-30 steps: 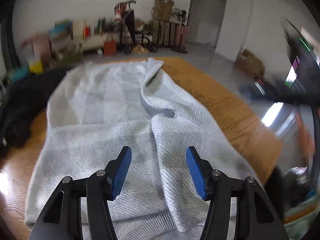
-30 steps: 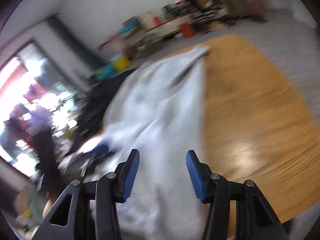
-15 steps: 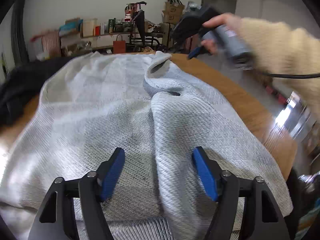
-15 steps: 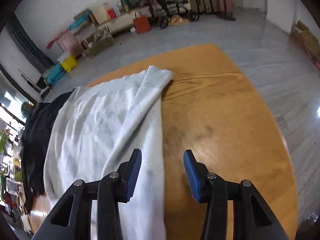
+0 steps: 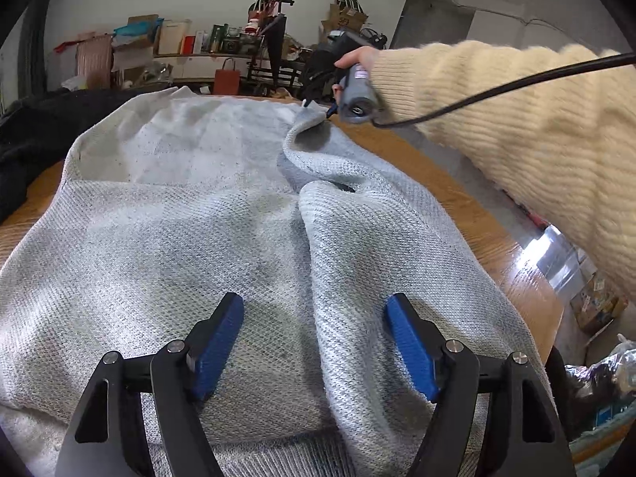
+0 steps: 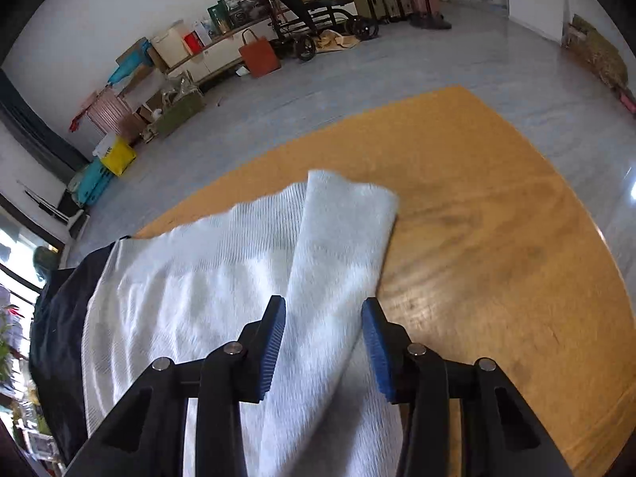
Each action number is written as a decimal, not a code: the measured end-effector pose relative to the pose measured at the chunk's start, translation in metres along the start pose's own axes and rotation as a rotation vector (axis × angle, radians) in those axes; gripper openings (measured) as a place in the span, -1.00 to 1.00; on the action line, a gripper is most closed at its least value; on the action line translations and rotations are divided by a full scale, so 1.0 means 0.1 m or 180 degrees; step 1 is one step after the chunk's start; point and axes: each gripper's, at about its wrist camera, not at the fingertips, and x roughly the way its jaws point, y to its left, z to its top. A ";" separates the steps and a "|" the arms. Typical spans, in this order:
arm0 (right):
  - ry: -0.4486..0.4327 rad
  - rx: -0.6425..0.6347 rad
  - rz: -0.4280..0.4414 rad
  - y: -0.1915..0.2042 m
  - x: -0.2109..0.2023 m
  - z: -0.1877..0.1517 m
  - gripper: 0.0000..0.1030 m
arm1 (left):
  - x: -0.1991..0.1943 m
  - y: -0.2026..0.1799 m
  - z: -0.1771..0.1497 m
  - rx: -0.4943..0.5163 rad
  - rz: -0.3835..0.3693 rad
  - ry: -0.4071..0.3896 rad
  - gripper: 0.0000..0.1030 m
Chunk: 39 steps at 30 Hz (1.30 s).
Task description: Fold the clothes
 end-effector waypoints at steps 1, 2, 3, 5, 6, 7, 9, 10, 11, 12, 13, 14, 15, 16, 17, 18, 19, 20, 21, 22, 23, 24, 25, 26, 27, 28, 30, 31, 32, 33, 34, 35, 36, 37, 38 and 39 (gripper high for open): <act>0.0051 0.0033 -0.0057 0.01 0.05 0.02 -0.26 | 0.00 0.01 0.01 -0.0014 -0.0014 -0.0002 0.46; 0.0050 0.0063 -0.0094 0.01 0.08 0.05 -0.53 | -0.02 0.02 0.01 -0.0033 -0.0031 -0.0006 0.46; 0.0041 0.0093 -0.0128 0.02 0.10 0.07 -0.86 | -0.05 0.02 0.01 -0.0049 -0.0045 -0.0011 0.46; -0.0010 0.0169 -0.0177 0.03 0.11 0.11 -0.90 | -0.06 0.05 0.02 -0.0109 -0.0097 -0.0025 0.46; -0.0031 0.0168 -0.0175 0.05 0.10 0.13 -0.90 | -0.06 0.07 0.01 -0.0153 -0.0130 -0.0033 0.46; -0.0049 0.0159 -0.0172 0.08 0.09 0.15 -0.90 | -0.07 0.08 0.00 -0.0198 -0.0165 -0.0041 0.46; -0.0064 -0.0017 -0.0198 0.28 0.09 0.19 -0.90 | -0.11 0.13 -0.01 -0.0329 -0.0262 -0.0061 0.46; -0.0072 -0.0110 -0.0212 0.39 0.09 0.20 -0.90 | -0.16 0.10 -0.03 -0.0363 -0.0286 -0.0069 0.46; -0.0079 -0.0203 -0.0226 0.49 0.10 0.22 -0.90 | -0.16 0.10 -0.03 -0.0373 -0.0296 -0.0070 0.46; -0.0086 -0.0296 -0.0240 0.60 0.10 0.23 -0.90 | -0.16 0.09 -0.03 -0.0379 -0.0303 -0.0070 0.46; -0.0066 -0.0408 -0.0230 0.75 0.13 0.22 -0.90 | -0.15 0.08 -0.03 -0.0351 -0.0280 -0.0067 0.46; -0.0042 -0.0522 -0.0217 0.91 0.16 0.20 -0.90 | -0.15 0.06 -0.02 -0.0332 -0.0263 -0.0064 0.46; -0.0015 -0.0613 -0.0226 1.01 0.19 0.16 -0.90 | -0.16 0.06 -0.03 -0.0325 -0.0258 -0.0063 0.46; 0.0017 -0.0729 -0.0263 1.12 0.23 0.11 -0.90 | -0.16 0.05 -0.03 -0.0319 -0.0254 -0.0062 0.46; 0.0077 -0.0851 -0.0261 1.25 0.29 0.03 -0.86 | -0.15 0.06 -0.03 -0.0327 -0.0260 -0.0061 0.46; 0.0117 -0.0909 -0.0197 1.33 0.33 -0.01 -0.82 | -0.16 0.05 -0.03 -0.0330 -0.0260 -0.0062 0.46; 0.0123 -0.0928 -0.0099 1.37 0.30 -0.04 -0.68 | -0.16 0.05 -0.03 -0.0324 -0.0252 -0.0061 0.46; 0.0125 -0.0942 0.0002 1.40 0.27 -0.08 -0.17 | -0.16 0.04 -0.03 -0.0307 -0.0238 -0.0058 0.46; 0.0127 -0.0957 0.0103 1.44 0.23 -0.12 -0.10 | -0.17 0.03 -0.03 -0.0296 -0.0226 -0.0057 0.46; 0.0129 -0.0971 0.0205 1.48 0.20 -0.16 -0.13 | -0.18 0.01 -0.04 -0.0283 -0.0212 -0.0055 0.46; 0.0100 -0.1028 0.0207 1.48 0.10 -0.18 -0.13 | -0.17 -0.01 -0.04 -0.0265 -0.0193 -0.0053 0.46; 0.0084 -0.1070 0.0170 1.45 0.00 -0.20 -0.12 | -0.17 -0.01 -0.04 -0.0255 -0.0180 -0.0051 0.46; 0.0065 -0.1098 0.0125 1.40 -0.11 -0.23 -0.11 | -0.17 -0.03 -0.04 -0.0240 -0.0161 -0.0048 0.46; 0.0062 -0.1133 0.0047 1.33 -0.22 -0.26 -0.07 | -0.17 -0.04 -0.04 -0.0218 -0.0136 -0.0044 0.46; 0.0062 -0.1170 -0.0036 1.26 -0.32 -0.30 0.02 | -0.16 -0.06 -0.04 -0.0197 -0.0111 -0.0039 0.46; 0.0062 -0.1207 -0.0120 1.19 -0.43 -0.33 0.07 | -0.16 -0.08 -0.05 -0.0174 -0.0083 -0.0034 0.46; 0.0142 -0.1406 -0.0460 0.94 -0.67 -0.60 0.14 | -0.14 -0.13 -0.05 -0.0100 0.0002 -0.0019 0.46; 0.0189 -0.1493 -0.0597 0.82 -0.77 -0.73 0.14 | -0.13 -0.14 -0.05 -0.0078 0.0034 -0.0012 0.47; 0.0237 -0.1579 -0.0733 0.69 -0.87 -0.87 0.14 | -0.12 -0.16 -0.05 -0.0064 0.0060 -0.0005 0.47; 0.0254 -0.1605 -0.0748 0.57 -0.98 -1.02 0.15 | -0.11 -0.15 -0.04 -0.0062 0.0080 -0.0002 0.47; 0.0266 -0.1620 -0.0744 0.45 -1.08 -1.17 0.16 | -0.11 -0.16 -0.04 -0.0052 0.0106 0.0003 0.47; 0.0247 -0.1602 -0.0705 0.27 -1.22 -1.37 0.19 | -0.11 -0.17 -0.04 -0.0034 0.0138 0.0010 0.47; 0.0223 -0.1578 -0.0661 0.10 -1.37 -1.58 0.25 | -0.10 -0.19 -0.03 -0.0022 0.0161 0.0016 0.47; 0.0202 -0.1554 -0.0609 -0.02 -1.48 -1.77 0.26 | -0.09 -0.19 -0.03 -0.0026 0.0180 0.0022 0.47; 0.0166 -0.1512 -0.0540 -0.16 -1.58 -1.95 0.26 | -0.08 -0.19 -0.03 -0.0032 0.0194 0.0036 0.48; 0.0129 -0.1466 -0.0470 -0.30 -1.68 -2.14 0.26 | -0.08 -0.20 -0.01 -0.0023 0.0205 0.0057 0.48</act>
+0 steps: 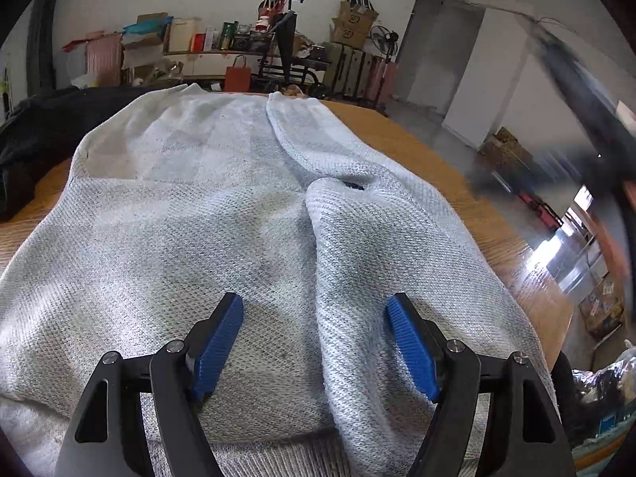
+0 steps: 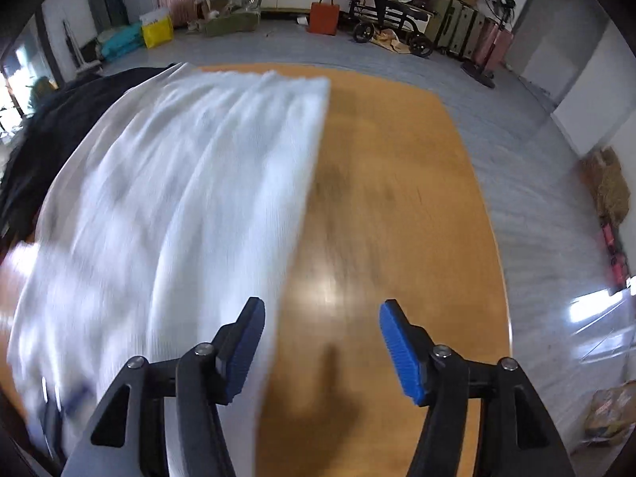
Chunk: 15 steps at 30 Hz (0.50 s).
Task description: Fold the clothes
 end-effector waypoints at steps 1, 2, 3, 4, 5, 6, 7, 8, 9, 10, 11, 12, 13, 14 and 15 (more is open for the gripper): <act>-0.0049 0.0047 0.0061 -0.05 -0.07 -0.24 0.27 | 0.00 0.00 0.02 0.0001 0.0006 0.0043 0.48; -0.0082 0.0121 0.0140 -0.10 -0.11 -0.47 0.27 | 0.01 0.01 0.05 -0.0023 0.0006 0.0123 0.48; -0.0112 0.0198 0.0223 -0.16 -0.15 -0.69 0.27 | -0.01 0.00 0.07 -0.0039 0.0005 0.0185 0.48; -0.0139 0.0286 0.0317 -0.19 -0.18 -0.90 0.27 | -0.01 0.00 0.10 -0.0071 0.0007 0.0279 0.48; -0.0158 0.0373 0.0435 -0.21 -0.23 -1.14 0.27 | 0.00 0.01 0.15 -0.0133 0.0004 0.0396 0.48; -0.0198 0.0421 0.0486 -0.20 -0.25 -1.27 0.27 | 0.01 0.02 0.18 -0.0177 -0.0002 0.0458 0.48; -0.0241 0.0463 0.0526 -0.18 -0.26 -1.38 0.27 | 0.01 0.04 0.21 -0.0244 -0.0013 0.0537 0.47; -0.0295 0.0457 0.0540 -0.13 -0.26 -1.46 0.27 | 0.00 0.05 0.24 -0.0303 -0.0026 0.0603 0.46; -0.0349 0.0444 0.0549 -0.07 -0.27 -1.54 0.27 | -0.01 0.06 0.26 -0.0362 -0.0041 0.0668 0.45; -0.0397 0.0441 0.0589 -0.04 -0.30 -1.62 0.27 | -0.02 0.07 0.27 -0.0414 -0.0080 0.0716 0.42; -0.0443 0.0439 0.0632 -0.01 -0.34 -1.70 0.27 | -0.03 0.06 0.28 -0.0462 -0.0138 0.0763 0.40; -0.0475 0.0443 0.0693 0.03 -0.37 -1.75 0.27 | -0.03 0.04 0.29 -0.0474 -0.0163 0.0808 0.38; -0.0517 0.0464 0.0760 0.06 -0.40 -1.80 0.27 | -0.02 0.00 0.29 -0.0440 -0.0141 0.0832 0.34; -0.0545 0.0466 0.0821 0.04 -0.46 -1.87 0.27 | -0.01 -0.05 0.29 -0.0406 -0.0118 0.0856 0.25; -0.0567 0.0469 0.0834 0.07 -0.49 -1.91 0.27 | 0.00 -0.09 0.29 -0.0371 -0.0094 0.0877 0.15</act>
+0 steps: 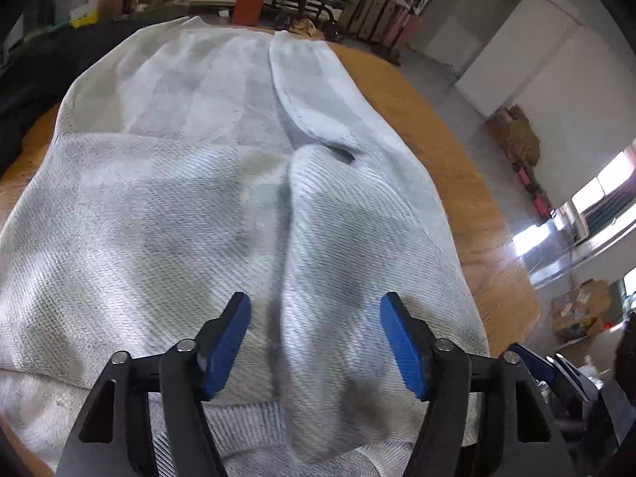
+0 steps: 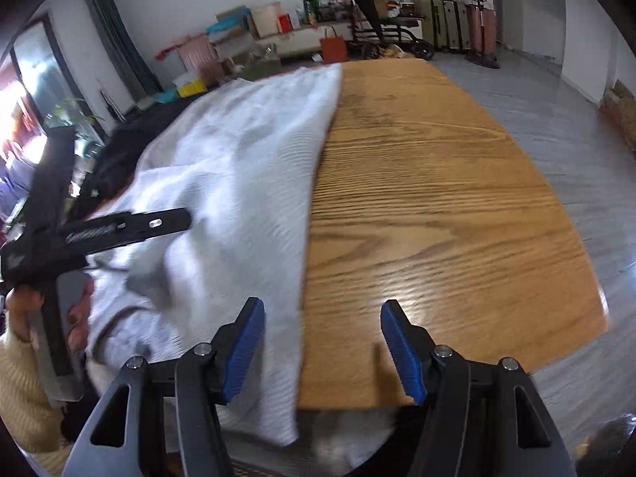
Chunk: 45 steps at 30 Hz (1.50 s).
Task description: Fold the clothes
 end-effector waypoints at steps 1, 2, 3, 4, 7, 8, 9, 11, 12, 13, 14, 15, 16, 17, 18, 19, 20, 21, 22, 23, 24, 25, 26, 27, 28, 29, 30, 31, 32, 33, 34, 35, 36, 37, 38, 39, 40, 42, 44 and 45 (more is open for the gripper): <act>-0.0021 0.0002 0.0008 0.03 -0.01 -0.03 0.27 | 0.01 -0.05 -0.01 0.0026 0.0043 0.0000 -0.18; -0.0052 -0.0027 0.0023 0.07 -0.05 -0.08 0.28 | 0.01 -0.08 -0.02 -0.0007 0.0031 -0.0014 -0.46; -0.0063 -0.0046 0.0054 0.10 -0.06 -0.10 0.28 | -0.01 -0.09 -0.02 -0.0058 0.0040 -0.0039 -0.55; -0.0070 -0.0063 0.0088 0.13 -0.07 -0.13 0.28 | -0.04 -0.11 -0.02 -0.0089 0.0112 -0.0076 -0.76; -0.0042 -0.0131 0.0174 0.22 -0.07 -0.20 0.29 | -0.18 -0.10 -0.02 -0.0148 0.0054 -0.0173 -0.83; -0.0039 -0.0157 0.0186 0.25 -0.08 -0.21 0.29 | -0.29 -0.10 -0.05 -0.0121 0.0007 -0.0242 -0.84; -0.0038 -0.0182 0.0196 0.27 -0.10 -0.23 0.29 | -0.38 -0.11 -0.08 -0.0089 -0.0046 -0.0305 -0.84; -0.0049 -0.0223 0.0219 0.30 -0.12 -0.23 0.29 | -0.51 -0.10 -0.13 -0.0021 -0.0091 -0.0384 -0.84; -0.0064 -0.0236 0.0233 0.32 -0.13 -0.23 0.29 | -0.51 -0.08 -0.14 -0.0012 -0.0068 -0.0381 -0.84; -0.0071 -0.0257 0.0218 0.34 -0.12 -0.22 0.29 | -0.39 0.01 -0.13 -0.0092 0.0059 -0.0286 -0.84; -0.0077 -0.0279 0.0199 0.36 -0.11 -0.21 0.29 | -0.27 0.10 -0.13 -0.0173 0.0176 -0.0192 -0.84; -0.0073 -0.0303 0.0170 0.39 -0.10 -0.20 0.29 | -0.20 0.18 -0.17 -0.0259 0.0191 -0.0117 -0.84; -0.0063 -0.0326 0.0136 0.42 -0.09 -0.19 0.29 | -0.14 0.25 -0.20 -0.0339 0.0144 -0.0066 -0.83; -0.0064 -0.0371 0.0110 0.45 -0.09 -0.20 0.29 | -0.16 0.26 -0.22 -0.0313 0.0130 -0.0105 -0.83; -0.0066 -0.0421 0.0086 0.49 -0.09 -0.21 0.29 | -0.17 0.26 -0.24 -0.0284 0.0121 -0.0141 -0.83; -0.0068 -0.0470 0.0061 0.52 -0.09 -0.22 0.29 | -0.18 0.23 -0.24 -0.0218 0.0160 -0.0144 -0.83; -0.0041 -0.0508 0.0048 0.55 -0.08 -0.23 0.33 | -0.17 0.22 -0.24 -0.0181 0.0186 -0.0131 -0.80; -0.0010 -0.0546 0.0038 0.57 -0.07 -0.23 0.35 | -0.16 0.21 -0.23 -0.0153 0.0203 -0.0118 -0.74; 0.0022 -0.0583 0.0027 0.59 -0.05 -0.23 0.35 | -0.20 0.25 -0.24 -0.0209 0.0133 -0.0115 -0.73; 0.0035 -0.0624 0.0006 0.62 -0.04 -0.22 0.35 | -0.24 0.30 -0.24 -0.0265 0.0063 -0.0111 -0.59; 0.0045 -0.0666 -0.0016 0.65 -0.02 -0.21 0.35 | -0.28 0.34 -0.25 -0.0321 -0.0007 -0.0108 -0.48; 0.0032 -0.0698 -0.0014 0.68 -0.02 -0.20 0.35 | -0.32 0.39 -0.26 -0.0377 -0.0077 -0.0104 -0.23; 0.0016 -0.0730 -0.0008 0.70 -0.03 -0.19 0.35 | -0.37 0.43 -0.26 -0.0434 -0.0148 -0.0105 -0.04; 0.0001 -0.0761 -0.0002 0.73 -0.03 -0.18 0.37 | -0.46 0.51 -0.27 -0.0495 -0.0227 -0.0155 0.06; -0.0004 -0.0778 -0.0004 0.74 -0.04 -0.17 0.39 | -0.60 0.61 -0.29 -0.0531 -0.0262 -0.0260 0.23; -0.0007 -0.0792 -0.0007 0.75 -0.04 -0.15 0.39 | -0.70 0.70 -0.29 -0.0541 -0.0202 -0.0356 0.31; -0.0013 -0.0792 -0.0014 0.73 -0.04 -0.13 0.40 | -0.80 0.81 -0.28 -0.0548 -0.0068 -0.0466 0.33; -0.0023 -0.0773 -0.0016 0.71 -0.05 -0.11 0.40 | -0.91 0.94 -0.28 -0.0564 0.0145 -0.0579 0.36; -0.0035 -0.0712 -0.0007 0.66 -0.05 -0.07 0.41 | -1.01 1.08 -0.28 -0.0582 0.0354 -0.0686 0.37; -0.0041 -0.0651 0.0001 0.60 -0.05 -0.04 0.43 | -1.04 1.24 -0.25 -0.0627 0.0530 -0.0730 0.37; -0.0030 -0.0545 0.0012 0.52 -0.04 -0.01 0.43 | -1.06 1.44 -0.24 -0.0719 0.0690 -0.0717 0.37; -0.0016 -0.0431 0.0024 0.43 -0.03 0.01 0.44 | -1.08 1.62 -0.24 -0.0812 0.0841 -0.0702 0.37; -0.0002 -0.0318 0.0036 0.34 -0.01 0.04 0.44 | -1.08 1.76 -0.26 -0.0921 0.0889 -0.0664 0.37; 0.0009 -0.0234 0.0046 0.28 0.00 0.04 0.44 | -1.12 1.87 -0.35 -0.1057 0.0894 -0.0628 0.37; 0.0040 -0.0139 0.0075 0.21 0.02 0.03 0.44 | -1.12 2.00 -0.41 -0.1194 0.0852 -0.0578 0.37; 0.0073 -0.0041 0.0108 0.13 0.04 0.03 0.44 | -1.10 2.11 -0.43 -0.1299 0.0795 -0.0549 0.37; 0.0110 0.0001 0.0120 0.09 0.07 0.01 0.44 | -1.07 2.21 -0.45 -0.1398 0.0741 -0.0521 0.37; 0.0186 0.0069 0.0137 0.03 0.12 -0.03 0.44 | -1.08 2.24 -0.50 -0.1500 0.0696 -0.0501 0.37; 0.0244 0.0109 0.0142 -0.01 0.17 -0.06 0.44 | -1.04 2.20 -0.51 -0.1517 0.0630 -0.0461 0.37; 0.0261 0.0112 0.0138 -0.01 0.18 -0.07 0.44 | -1.04 2.18 -0.51 -0.1510 0.0596 -0.0439 0.37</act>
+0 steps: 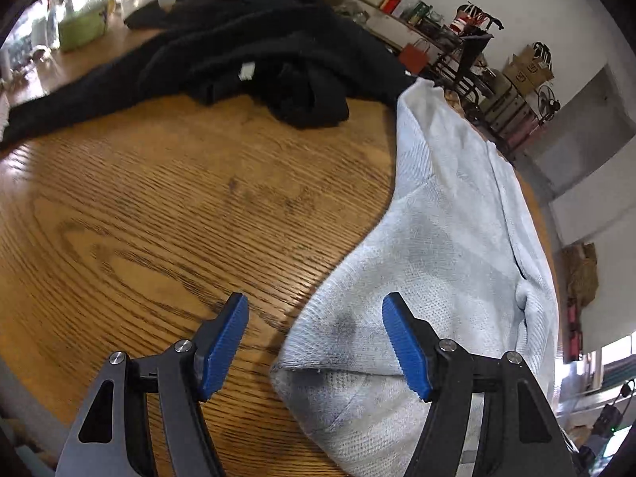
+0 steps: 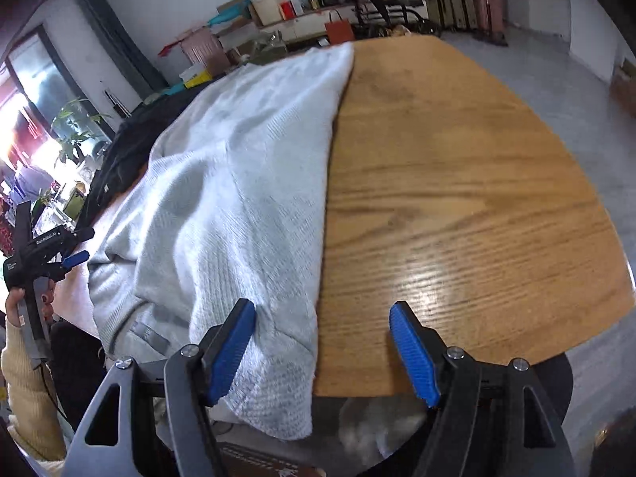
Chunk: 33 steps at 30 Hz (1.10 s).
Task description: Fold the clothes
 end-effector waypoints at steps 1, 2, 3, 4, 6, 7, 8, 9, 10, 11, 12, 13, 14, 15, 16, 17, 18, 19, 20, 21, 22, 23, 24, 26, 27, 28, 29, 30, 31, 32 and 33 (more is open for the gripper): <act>-0.0002 -0.0011 -0.0005 0.01 0.00 0.00 0.44 | -0.01 -0.02 -0.01 0.0010 -0.0025 0.0026 0.37; -0.0007 -0.0023 -0.0009 0.02 0.00 0.01 0.44 | -0.02 -0.02 0.00 0.0051 -0.0022 0.0035 0.37; -0.0011 -0.0036 -0.0014 0.04 0.00 0.01 0.44 | -0.04 -0.03 0.00 0.0092 -0.0016 0.0043 0.37; -0.0017 -0.0045 -0.0014 0.05 -0.01 0.02 0.44 | -0.02 -0.04 0.00 0.0118 0.0012 0.0036 0.37; -0.0036 -0.0065 -0.0014 0.06 -0.02 0.04 0.44 | 0.00 -0.06 0.01 0.0128 0.0037 -0.0009 0.37; -0.0044 -0.0070 -0.0020 0.07 -0.04 0.04 0.44 | 0.03 -0.08 0.02 0.0139 0.0036 -0.0023 0.37; -0.0054 -0.0076 -0.0029 0.07 -0.05 0.05 0.45 | 0.04 -0.10 0.01 0.0179 0.0008 -0.0008 0.33; -0.0063 -0.0083 -0.0039 0.08 -0.06 0.05 0.45 | 0.08 -0.13 0.01 0.0206 -0.0016 0.0021 0.27; -0.0067 -0.0083 -0.0045 0.08 -0.07 0.05 0.45 | 0.11 -0.16 0.02 0.0230 -0.0002 0.0067 -0.05; -0.0070 -0.0080 -0.0051 0.07 -0.08 0.05 0.46 | 0.13 -0.19 0.02 0.0258 0.0105 0.0119 -0.42; -0.0071 -0.0076 -0.0054 0.07 -0.08 0.05 0.46 | 0.17 -0.20 0.04 0.0265 0.0201 0.0139 -0.55; -0.0072 -0.0072 -0.0057 0.06 -0.08 0.05 0.46 | 0.19 -0.21 0.05 0.0270 0.0286 0.0159 -0.67; -0.0066 -0.0073 -0.0057 0.06 -0.08 0.06 0.46 | 0.18 -0.22 0.06 0.0254 0.0248 0.0172 -0.74; -0.0063 -0.0096 -0.0091 0.09 -0.08 0.10 0.46 | 0.17 -0.23 0.06 0.0243 0.0215 0.0183 -0.74; -0.0060 -0.0122 -0.0130 0.12 -0.08 0.15 0.46 | 0.15 -0.26 0.06 0.0273 0.0238 0.0167 -0.75; -0.0057 -0.0148 -0.0170 0.14 -0.08 0.20 0.46 | 0.13 -0.28 0.06 0.0304 0.0259 0.0151 -0.75; -0.0053 -0.0174 -0.0209 0.17 -0.08 0.24 0.46 | 0.12 -0.29 0.05 0.0332 0.0264 0.0129 -0.75; -0.0050 -0.0200 -0.0248 0.20 -0.07 0.29 0.46 | 0.11 -0.30 0.03 0.0346 0.0272 0.0099 -0.75; -0.0047 -0.0225 -0.0287 0.23 -0.07 0.34 0.46 | 0.09 -0.28 0.00 0.0341 0.0275 0.0080 -0.75; -0.0042 -0.0239 -0.0384 0.27 -0.05 0.42 0.46 | 0.09 -0.27 -0.01 0.0336 0.0276 0.0059 -0.75; -0.0036 -0.0249 -0.0490 0.30 -0.02 0.51 0.46 | 0.10 -0.25 -0.02 0.0331 0.0288 0.0046 -0.76; -0.0036 -0.0266 -0.0611 0.37 0.02 0.64 0.46 | 0.10 -0.24 -0.03 0.0325 0.0300 0.0033 -0.76; -0.0036 -0.0295 -0.0705 0.43 0.07 0.79 0.46 | 0.11 -0.23 -0.05 0.0320 0.0315 0.0022 -0.76; -0.0032 -0.0300 -0.0822 0.57 0.20 1.11 0.46 | 0.13 -0.25 -0.06 0.0348 0.0423 0.0083 -0.76; -0.0030 -0.0300 -0.0878 0.65 0.27 1.27 0.46 | 0.15 -0.30 -0.03 0.0378 0.0503 0.0145 -0.76; -0.0029 -0.0312 -0.0896 0.73 0.36 1.44 0.46 | 0.17 -0.37 0.00 0.0473 0.0626 0.0252 -0.75; 0.0013 -0.0329 -0.0895 0.85 0.52 1.70 0.46 | 0.18 -0.41 0.03 0.0517 0.0685 0.0338 -0.76; 0.0080 -0.0333 -0.0901 0.93 0.65 1.87 0.46 | 0.21 -0.45 0.07 0.0553 0.0703 0.0448 -0.76; 0.0199 -0.0299 -0.0884 1.04 0.84 2.10 0.46 | 0.24 -0.48 0.11 0.0661 0.0699 0.0590 -0.76; 0.0304 -0.0251 -0.0837 1.13 0.98 2.31 0.44 | 0.26 -0.50 0.13 0.0783 0.0705 0.0716 -0.76; 0.0406 -0.0203 -0.0786 1.23 1.12 2.50 0.37 | 0.29 -0.52 0.16 0.0909 0.0708 0.0844 -0.76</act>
